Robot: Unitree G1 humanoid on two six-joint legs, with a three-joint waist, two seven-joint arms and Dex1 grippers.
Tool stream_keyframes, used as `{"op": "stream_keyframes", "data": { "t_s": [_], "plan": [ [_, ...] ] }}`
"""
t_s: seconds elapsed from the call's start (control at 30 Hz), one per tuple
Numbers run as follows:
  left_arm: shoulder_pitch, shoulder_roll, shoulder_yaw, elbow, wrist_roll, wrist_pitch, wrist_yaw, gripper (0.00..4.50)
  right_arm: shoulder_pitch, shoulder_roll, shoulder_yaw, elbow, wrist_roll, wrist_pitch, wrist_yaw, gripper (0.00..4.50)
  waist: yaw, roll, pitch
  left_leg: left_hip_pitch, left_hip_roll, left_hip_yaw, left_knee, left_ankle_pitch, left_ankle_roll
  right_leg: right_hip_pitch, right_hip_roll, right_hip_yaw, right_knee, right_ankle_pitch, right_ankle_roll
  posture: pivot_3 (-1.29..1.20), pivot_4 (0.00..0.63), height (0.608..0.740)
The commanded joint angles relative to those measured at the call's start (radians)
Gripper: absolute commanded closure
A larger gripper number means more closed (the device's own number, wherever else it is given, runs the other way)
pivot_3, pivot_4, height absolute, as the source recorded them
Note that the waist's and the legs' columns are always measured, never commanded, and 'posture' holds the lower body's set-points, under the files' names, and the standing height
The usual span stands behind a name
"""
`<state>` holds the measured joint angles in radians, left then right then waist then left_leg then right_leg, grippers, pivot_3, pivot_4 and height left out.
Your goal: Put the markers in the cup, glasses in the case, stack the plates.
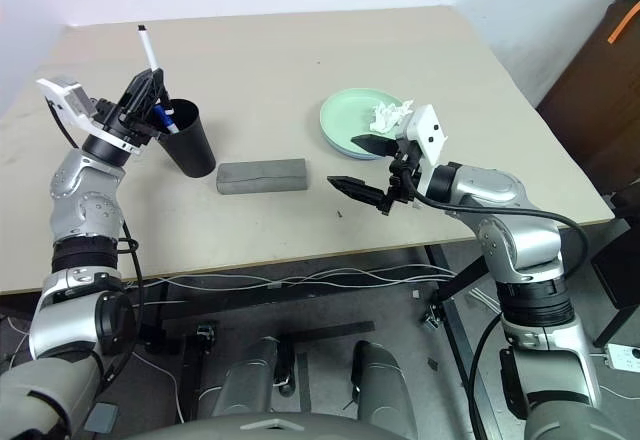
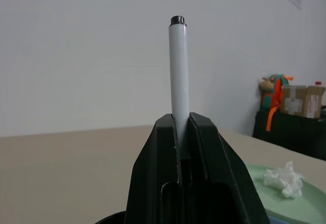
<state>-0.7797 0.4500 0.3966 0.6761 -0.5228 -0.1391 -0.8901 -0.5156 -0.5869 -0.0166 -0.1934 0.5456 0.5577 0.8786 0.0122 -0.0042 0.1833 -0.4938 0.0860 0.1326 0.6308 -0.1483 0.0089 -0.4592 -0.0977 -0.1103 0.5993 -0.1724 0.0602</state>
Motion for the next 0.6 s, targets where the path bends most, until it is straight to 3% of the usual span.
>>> {"op": "stream_keyframes", "data": {
  "t_s": [0.03,0.6],
  "plan": [
    [-0.027,0.013,-0.002,0.016,0.013,-0.039,-0.012,4.48,0.0,-0.017,-0.036,-0.051,0.004,-0.013,-0.01,0.0,0.0,0.0,0.0,0.0,0.0,0.0,0.0,0.0,0.0,0.0,0.0,0.0,0.0,0.0,0.0,0.0,0.15,0.739],
    [-0.018,0.005,-0.012,0.033,0.033,-0.048,-0.002,4.48,0.007,-0.03,-0.037,-0.057,0.011,-0.008,-0.024,0.0,0.0,0.0,0.0,0.0,0.0,0.0,0.0,0.0,0.0,0.0,0.0,0.0,0.0,0.0,0.0,0.0,0.15,0.739]
  ]
}}
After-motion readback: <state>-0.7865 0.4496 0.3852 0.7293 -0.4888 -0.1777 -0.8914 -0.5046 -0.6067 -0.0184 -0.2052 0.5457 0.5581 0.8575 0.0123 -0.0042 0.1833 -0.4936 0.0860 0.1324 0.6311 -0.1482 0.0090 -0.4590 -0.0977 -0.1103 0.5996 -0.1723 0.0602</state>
